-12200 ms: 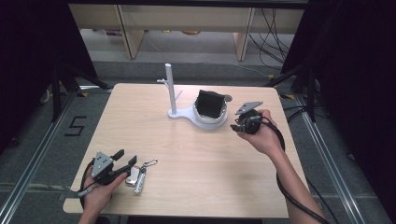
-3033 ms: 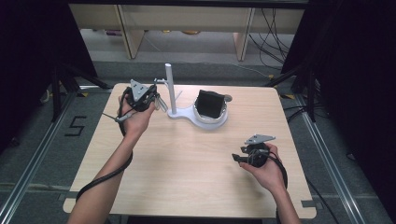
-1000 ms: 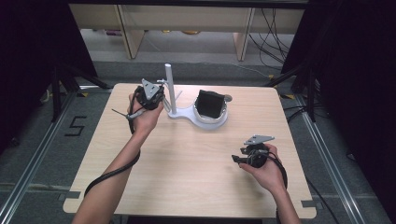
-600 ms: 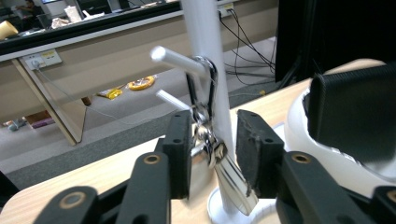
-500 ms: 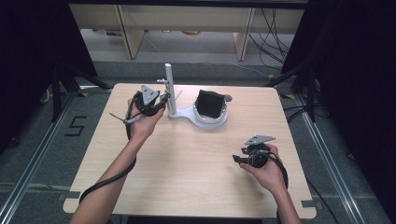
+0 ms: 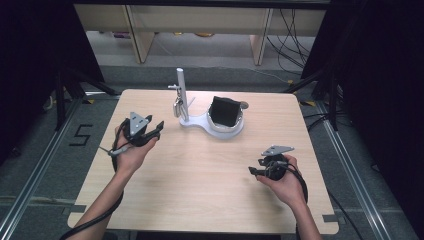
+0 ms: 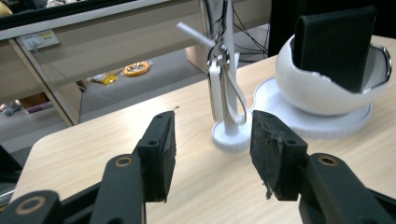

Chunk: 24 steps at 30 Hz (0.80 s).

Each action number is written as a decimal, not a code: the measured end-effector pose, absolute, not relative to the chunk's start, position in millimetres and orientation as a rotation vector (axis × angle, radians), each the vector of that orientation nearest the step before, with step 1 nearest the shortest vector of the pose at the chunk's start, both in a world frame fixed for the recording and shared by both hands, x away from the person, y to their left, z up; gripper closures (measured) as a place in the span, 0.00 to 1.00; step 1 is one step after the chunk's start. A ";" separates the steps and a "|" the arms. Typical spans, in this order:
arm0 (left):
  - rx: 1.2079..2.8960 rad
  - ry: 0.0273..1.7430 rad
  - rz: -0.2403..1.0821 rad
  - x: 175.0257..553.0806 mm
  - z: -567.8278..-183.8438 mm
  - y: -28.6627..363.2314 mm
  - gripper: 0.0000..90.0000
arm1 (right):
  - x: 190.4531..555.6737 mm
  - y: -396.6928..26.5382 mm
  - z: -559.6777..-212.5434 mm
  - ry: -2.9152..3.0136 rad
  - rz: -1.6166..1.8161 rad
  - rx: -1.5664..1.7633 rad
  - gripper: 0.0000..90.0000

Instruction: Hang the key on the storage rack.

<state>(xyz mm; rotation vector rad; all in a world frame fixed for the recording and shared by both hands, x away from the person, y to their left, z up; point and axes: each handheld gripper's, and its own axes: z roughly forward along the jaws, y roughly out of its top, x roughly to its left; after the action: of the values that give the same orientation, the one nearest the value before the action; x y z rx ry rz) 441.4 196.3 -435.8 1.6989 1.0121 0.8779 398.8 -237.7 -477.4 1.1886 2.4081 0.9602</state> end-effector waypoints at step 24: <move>1.648 1.134 0.859 357.8 -515.2 258.7 0.53 | 399.3 -236.3 -485.6 2.413 0.949 1.219 0.54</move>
<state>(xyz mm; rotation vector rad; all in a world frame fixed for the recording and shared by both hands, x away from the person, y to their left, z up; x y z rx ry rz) 357.8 258.7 -515.2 1.6482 1.1345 0.8587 399.3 -236.3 -485.6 1.2188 2.4128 0.9490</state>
